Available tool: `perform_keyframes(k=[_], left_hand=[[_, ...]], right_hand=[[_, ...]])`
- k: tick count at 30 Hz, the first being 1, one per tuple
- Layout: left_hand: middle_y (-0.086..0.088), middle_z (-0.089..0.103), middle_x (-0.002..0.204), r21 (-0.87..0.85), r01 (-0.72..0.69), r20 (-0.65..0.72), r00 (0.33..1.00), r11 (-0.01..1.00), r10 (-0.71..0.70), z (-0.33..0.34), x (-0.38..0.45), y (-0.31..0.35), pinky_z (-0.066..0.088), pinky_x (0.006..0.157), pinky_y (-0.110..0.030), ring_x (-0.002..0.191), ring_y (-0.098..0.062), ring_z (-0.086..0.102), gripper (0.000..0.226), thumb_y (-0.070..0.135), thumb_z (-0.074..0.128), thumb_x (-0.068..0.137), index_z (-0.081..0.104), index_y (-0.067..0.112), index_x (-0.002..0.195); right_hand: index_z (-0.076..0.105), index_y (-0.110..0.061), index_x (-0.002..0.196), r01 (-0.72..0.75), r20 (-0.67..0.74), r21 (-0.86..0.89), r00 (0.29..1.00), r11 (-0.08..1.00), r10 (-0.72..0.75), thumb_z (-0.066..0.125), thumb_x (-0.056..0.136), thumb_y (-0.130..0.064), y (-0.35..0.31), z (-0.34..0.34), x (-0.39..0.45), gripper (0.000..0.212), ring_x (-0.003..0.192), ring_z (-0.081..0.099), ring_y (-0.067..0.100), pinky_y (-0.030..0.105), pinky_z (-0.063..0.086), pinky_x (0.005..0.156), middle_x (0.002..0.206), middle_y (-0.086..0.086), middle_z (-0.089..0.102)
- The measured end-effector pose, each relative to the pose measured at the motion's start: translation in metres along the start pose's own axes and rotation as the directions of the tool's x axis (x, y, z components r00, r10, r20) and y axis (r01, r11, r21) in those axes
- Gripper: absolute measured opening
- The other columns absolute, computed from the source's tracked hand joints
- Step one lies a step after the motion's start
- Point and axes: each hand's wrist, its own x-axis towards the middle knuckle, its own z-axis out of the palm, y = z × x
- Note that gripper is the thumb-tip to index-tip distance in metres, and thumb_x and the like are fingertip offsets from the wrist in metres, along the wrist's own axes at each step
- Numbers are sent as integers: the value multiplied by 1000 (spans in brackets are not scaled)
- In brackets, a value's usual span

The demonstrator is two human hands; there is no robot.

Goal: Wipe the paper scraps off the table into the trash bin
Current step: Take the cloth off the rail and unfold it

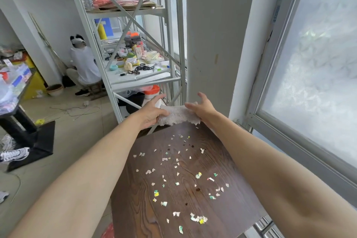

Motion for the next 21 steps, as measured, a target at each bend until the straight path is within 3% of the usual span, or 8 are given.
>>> perform_keyframes(k=[2, 5, 7, 11, 13, 17, 19, 21], left_hand=[[-17, 49, 123, 56, -32, -24, 999, 998, 34, 5, -2, 3, 55, 55, -16, 78, -16, 60, 59, -18, 50, 85, 50, 12, 135], [-4, 51, 114, 144, 15, -10, 1000, 989, -13, 8, 3, 2, 55, 81, -23, 97, -19, 61, 57, -14, 56, 84, 44, 1, 137], [3, 51, 94, 288, 15, -3, 1000, 957, -14, 12, 6, 0, 52, 87, -31, 89, -11, 58, 61, -13, 61, 81, 43, 0, 137], [0, 51, 92, 625, -23, -124, 984, 781, 128, 23, 19, -4, 46, 72, -25, 81, -13, 51, 53, -2, 71, 77, 54, 3, 126], [-5, 50, 92, 646, -32, -161, 971, 763, 176, 24, 28, -8, 39, 65, -25, 83, -18, 48, 35, 2, 72, 76, 61, 8, 109], [1, 38, 71, 610, -5, -163, 978, 793, 132, 22, 45, -13, 29, 58, -25, 69, -15, 37, 22, 8, 68, 78, 48, 16, 73], [0, 41, 82, 514, 40, -162, 986, 857, 51, 24, 53, -16, 41, 63, -23, 78, -15, 47, 14, 7, 63, 84, 53, 16, 84], [-4, 42, 106, 379, 82, -125, 991, 922, -36, 29, 61, -21, 55, 76, -30, 101, -19, 54, 35, 3, 58, 87, 51, 11, 121]], right_hand=[[38, -26, 145, 27, 126, 13, 992, 1000, -28, 74, 80, -15, 1, -8, 0, 76, 113, 53, 21, 34, 53, 90, 132, 7, 48], [49, -12, 139, 0, 212, -111, 977, 994, 24, 70, 79, -2, -1, -15, 3, 65, 107, 56, 23, 36, 50, 99, 134, 15, 53], [48, -6, 139, 8, 185, -251, 982, 968, 40, 65, 79, 1, -2, -17, 6, 63, 110, 56, 24, 34, 46, 103, 134, 15, 54], [62, -10, 123, 56, 107, -480, 994, 875, -5, 62, 76, -5, 6, -17, 19, 47, 107, 62, 25, 29, 52, 91, 117, 11, 65], [67, -10, 109, 81, 82, -553, 996, 830, -42, 67, 76, -13, 11, -19, 25, 34, 94, 62, 25, 31, 53, 78, 103, 9, 67], [68, -13, 87, 90, 89, -667, 995, 740, -40, 77, 70, -27, 17, -23, 41, 24, 89, 55, 19, 34, 53, 81, 101, 7, 63], [70, 1, 96, 94, 145, -672, 989, 735, 6, 75, 73, -21, 20, -22, 49, 32, 82, 55, 19, 31, 51, 73, 91, 10, 63], [68, 0, 109, 144, 236, -648, 972, 748, 17, 71, 77, -17, 23, -21, 54, 37, 88, 60, 21, 31, 51, 79, 98, 13, 67]])
